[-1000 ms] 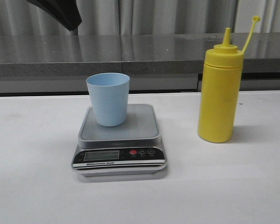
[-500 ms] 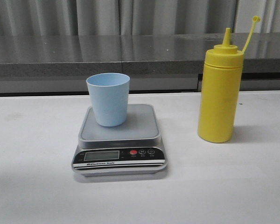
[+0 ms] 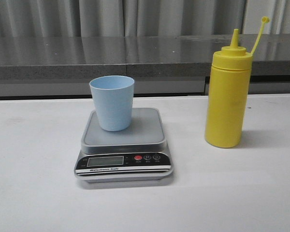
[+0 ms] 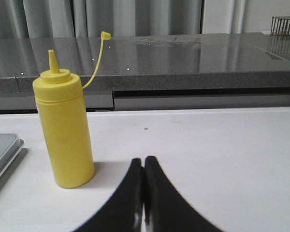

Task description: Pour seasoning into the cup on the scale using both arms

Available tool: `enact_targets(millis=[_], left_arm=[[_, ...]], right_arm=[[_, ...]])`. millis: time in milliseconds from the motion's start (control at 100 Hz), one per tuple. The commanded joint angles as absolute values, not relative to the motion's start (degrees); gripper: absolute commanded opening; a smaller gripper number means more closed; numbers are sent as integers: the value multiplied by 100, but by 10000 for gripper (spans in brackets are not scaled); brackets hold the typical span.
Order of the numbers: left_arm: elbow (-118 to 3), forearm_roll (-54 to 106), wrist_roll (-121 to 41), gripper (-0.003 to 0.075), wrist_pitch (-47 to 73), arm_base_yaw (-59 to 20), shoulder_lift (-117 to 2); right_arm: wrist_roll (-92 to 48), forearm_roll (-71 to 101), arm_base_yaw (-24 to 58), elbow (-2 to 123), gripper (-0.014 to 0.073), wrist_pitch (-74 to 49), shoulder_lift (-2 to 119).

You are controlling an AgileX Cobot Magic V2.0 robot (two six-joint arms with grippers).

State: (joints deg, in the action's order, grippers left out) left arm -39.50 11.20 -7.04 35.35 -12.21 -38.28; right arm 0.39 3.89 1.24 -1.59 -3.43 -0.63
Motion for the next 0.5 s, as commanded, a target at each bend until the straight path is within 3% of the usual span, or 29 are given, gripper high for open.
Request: enact_targets(millis=[0,290,490], left_arm=[[-3816,1161,-660,-20,3091,-1210,-3370],[-2993,1161,-660,-20,3102,-1210,-2017],[-2882,1161,-660,-20,3158,-1210,-1517]], right_arm=[[0,337,91,-74,-68,391,-191],[0,337,91,109,-68,539,-186],[0,351,91,899,-68,-657,218]])
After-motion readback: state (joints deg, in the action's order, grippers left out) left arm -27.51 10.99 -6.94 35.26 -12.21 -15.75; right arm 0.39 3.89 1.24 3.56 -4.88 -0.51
